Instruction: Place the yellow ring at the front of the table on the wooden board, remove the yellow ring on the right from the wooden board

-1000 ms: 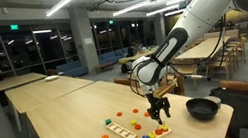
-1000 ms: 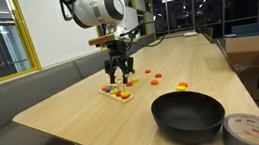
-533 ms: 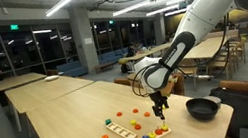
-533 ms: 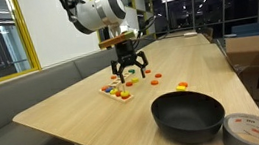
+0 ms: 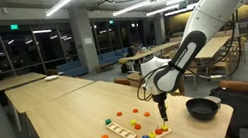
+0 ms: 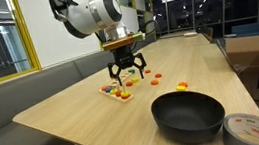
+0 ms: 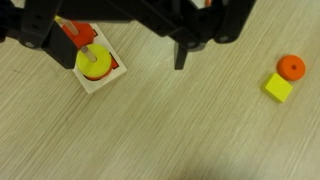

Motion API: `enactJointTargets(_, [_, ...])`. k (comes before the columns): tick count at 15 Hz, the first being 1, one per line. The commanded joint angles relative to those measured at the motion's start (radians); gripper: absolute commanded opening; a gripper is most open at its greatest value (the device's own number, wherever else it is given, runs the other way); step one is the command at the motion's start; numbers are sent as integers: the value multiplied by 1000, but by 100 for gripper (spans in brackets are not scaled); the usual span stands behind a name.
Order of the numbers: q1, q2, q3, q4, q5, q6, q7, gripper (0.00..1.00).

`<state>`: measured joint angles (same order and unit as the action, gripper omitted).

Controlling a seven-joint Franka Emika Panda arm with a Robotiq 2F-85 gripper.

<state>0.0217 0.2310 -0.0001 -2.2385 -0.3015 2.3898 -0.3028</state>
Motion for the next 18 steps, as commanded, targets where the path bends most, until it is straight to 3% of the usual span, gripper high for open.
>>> enactJointTargets(1, [-54, -107, 39, -106, 82, 64, -244, 100])
enactJointTargets(4, [-67, -141, 56, -144, 172, 62, -420, 100])
enactJointTargets(8, [-48, -147, 67, -158, 250, 57, -562, 100])
enactJointTargets(18, [-25, -95, 78, -133, 247, 119, -557, 100])
